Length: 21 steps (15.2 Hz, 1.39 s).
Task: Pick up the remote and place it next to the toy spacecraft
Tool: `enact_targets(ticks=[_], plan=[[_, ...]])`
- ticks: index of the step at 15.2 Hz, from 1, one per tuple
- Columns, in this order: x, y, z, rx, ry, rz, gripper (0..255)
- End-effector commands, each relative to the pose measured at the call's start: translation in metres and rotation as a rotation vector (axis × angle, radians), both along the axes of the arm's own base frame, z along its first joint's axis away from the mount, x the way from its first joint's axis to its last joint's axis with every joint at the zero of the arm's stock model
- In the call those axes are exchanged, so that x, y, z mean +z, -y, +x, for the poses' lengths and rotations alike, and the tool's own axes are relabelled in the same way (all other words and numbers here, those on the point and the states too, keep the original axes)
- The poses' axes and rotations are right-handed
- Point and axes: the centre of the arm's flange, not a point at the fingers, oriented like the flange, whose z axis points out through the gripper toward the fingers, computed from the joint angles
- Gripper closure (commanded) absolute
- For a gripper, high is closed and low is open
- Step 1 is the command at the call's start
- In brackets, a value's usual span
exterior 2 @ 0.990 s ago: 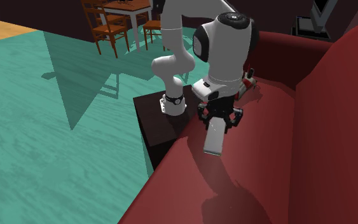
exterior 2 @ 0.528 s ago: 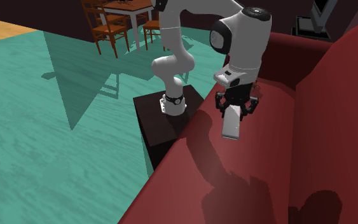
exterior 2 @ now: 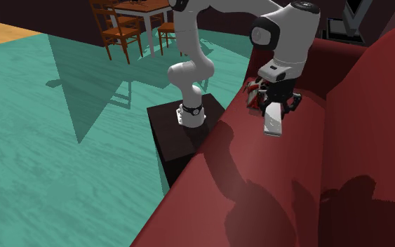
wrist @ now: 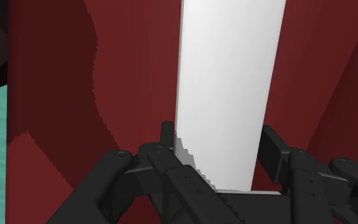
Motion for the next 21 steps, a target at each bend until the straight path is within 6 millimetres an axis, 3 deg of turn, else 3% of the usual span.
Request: enact_targets(ticks=[1, 21], plan=[[-0.003, -0.026, -0.010, -0.001, 0.000, 0.000, 255], [-0.002, -0.277, -0.094, -0.001, 0.000, 0.000, 255]])
